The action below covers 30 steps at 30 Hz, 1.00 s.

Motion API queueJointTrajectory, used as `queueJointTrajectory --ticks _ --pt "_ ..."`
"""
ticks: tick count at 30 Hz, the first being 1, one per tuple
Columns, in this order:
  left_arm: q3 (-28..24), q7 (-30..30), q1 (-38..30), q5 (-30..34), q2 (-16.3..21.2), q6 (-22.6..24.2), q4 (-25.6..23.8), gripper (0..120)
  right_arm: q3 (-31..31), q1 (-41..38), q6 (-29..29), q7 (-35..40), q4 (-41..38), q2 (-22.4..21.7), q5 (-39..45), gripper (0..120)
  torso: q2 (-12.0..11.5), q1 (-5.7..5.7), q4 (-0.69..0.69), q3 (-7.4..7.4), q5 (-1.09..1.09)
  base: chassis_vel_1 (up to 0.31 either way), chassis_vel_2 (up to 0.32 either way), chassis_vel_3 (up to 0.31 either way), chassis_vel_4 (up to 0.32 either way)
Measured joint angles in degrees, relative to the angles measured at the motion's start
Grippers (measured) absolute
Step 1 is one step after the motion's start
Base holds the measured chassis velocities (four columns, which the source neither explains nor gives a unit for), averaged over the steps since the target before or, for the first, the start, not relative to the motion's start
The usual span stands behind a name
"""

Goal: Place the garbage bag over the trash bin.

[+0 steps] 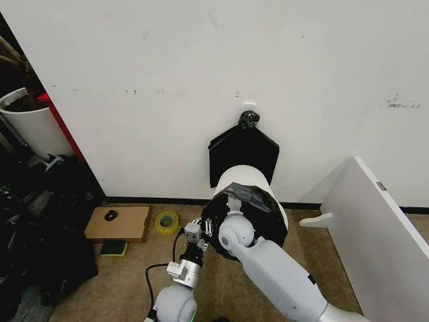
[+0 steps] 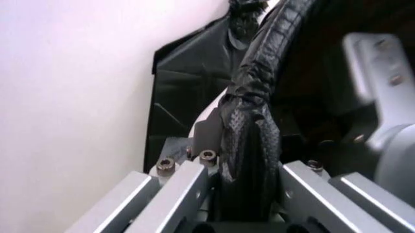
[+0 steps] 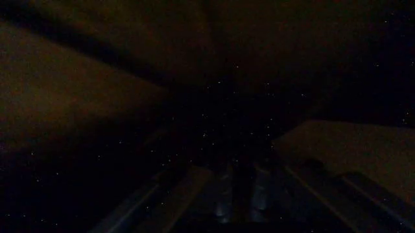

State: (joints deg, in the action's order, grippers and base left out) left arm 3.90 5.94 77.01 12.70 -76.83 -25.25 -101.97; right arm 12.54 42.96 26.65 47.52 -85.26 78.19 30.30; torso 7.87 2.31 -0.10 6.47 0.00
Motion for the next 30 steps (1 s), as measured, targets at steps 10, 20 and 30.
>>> queueJointTrajectory --ticks 10,20,30 --pt "0.15 -0.44 0.23 0.3 0.35 0.23 -0.9 0 -1.09 -0.58 1.06 0.41 2.14 -1.25 -4.79 0 0.0 0.0 0.01 0.0 0.0 0.0 0.0 0.0 0.0" --pt "0.63 0.16 -1.7 2.3 -0.55 1.7 1.51 0 1.93 3.36 -0.99 -2.95 -4.19 -3.63 -6.45 0 0.0 0.0 0.0 0.0 0.01 0.0 0.0 0.0 0.0" --pt "1.58 1.13 -4.23 7.18 0.24 4.74 3.37 0 5.36 10.42 -6.28 -10.49 -15.58 -8.73 -10.62 0 0.0 0.0 0.01 0.0 0.0 0.0 0.0 0.0 0.0"
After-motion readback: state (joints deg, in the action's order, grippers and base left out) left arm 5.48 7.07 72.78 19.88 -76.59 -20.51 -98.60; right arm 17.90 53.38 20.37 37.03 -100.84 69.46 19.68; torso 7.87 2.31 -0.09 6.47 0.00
